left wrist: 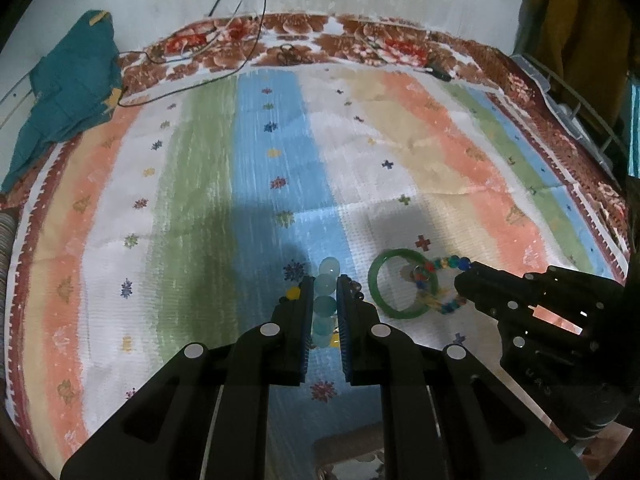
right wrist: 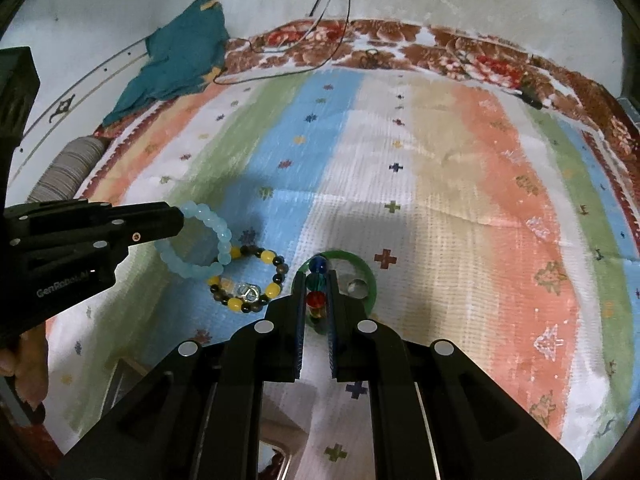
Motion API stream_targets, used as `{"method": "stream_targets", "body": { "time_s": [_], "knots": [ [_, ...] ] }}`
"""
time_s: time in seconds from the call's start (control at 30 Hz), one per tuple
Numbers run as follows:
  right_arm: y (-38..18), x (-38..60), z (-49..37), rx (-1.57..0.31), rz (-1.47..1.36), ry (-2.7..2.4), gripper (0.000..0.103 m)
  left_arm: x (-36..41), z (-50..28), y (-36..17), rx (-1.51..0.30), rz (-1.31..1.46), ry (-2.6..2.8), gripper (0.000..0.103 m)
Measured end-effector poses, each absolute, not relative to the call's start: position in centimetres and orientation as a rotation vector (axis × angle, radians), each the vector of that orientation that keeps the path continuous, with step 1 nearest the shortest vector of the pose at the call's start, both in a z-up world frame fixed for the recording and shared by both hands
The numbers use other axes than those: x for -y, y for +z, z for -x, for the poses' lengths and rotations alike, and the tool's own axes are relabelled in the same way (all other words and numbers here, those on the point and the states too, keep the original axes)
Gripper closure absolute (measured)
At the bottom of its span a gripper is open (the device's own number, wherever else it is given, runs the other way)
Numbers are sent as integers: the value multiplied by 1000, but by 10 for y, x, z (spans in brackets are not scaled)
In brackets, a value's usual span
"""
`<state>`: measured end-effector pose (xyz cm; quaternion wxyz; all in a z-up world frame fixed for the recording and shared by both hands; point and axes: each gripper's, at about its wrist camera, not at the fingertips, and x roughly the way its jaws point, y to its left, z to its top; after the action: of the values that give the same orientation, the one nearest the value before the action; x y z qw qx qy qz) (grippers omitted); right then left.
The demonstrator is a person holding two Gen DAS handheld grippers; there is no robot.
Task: Organize jewelry
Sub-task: 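Pull the multicolour bracelet free with the right tool while the left tool holds the blue bracelet, then carry the multicolour bracelet with the right tool while the left tool carries the blue bracelet over the tin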
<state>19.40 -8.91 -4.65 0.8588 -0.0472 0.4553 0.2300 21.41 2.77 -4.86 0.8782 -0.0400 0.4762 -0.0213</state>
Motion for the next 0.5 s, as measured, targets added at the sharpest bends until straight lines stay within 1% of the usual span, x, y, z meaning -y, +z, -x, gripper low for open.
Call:
{"method": "stream_targets", "body": {
  "time_s": [0.5],
  "knots": [
    [-26, 103, -173, -901, 77, 468, 93, -18, -185, -20, -923, 75, -72, 92]
  ]
}}
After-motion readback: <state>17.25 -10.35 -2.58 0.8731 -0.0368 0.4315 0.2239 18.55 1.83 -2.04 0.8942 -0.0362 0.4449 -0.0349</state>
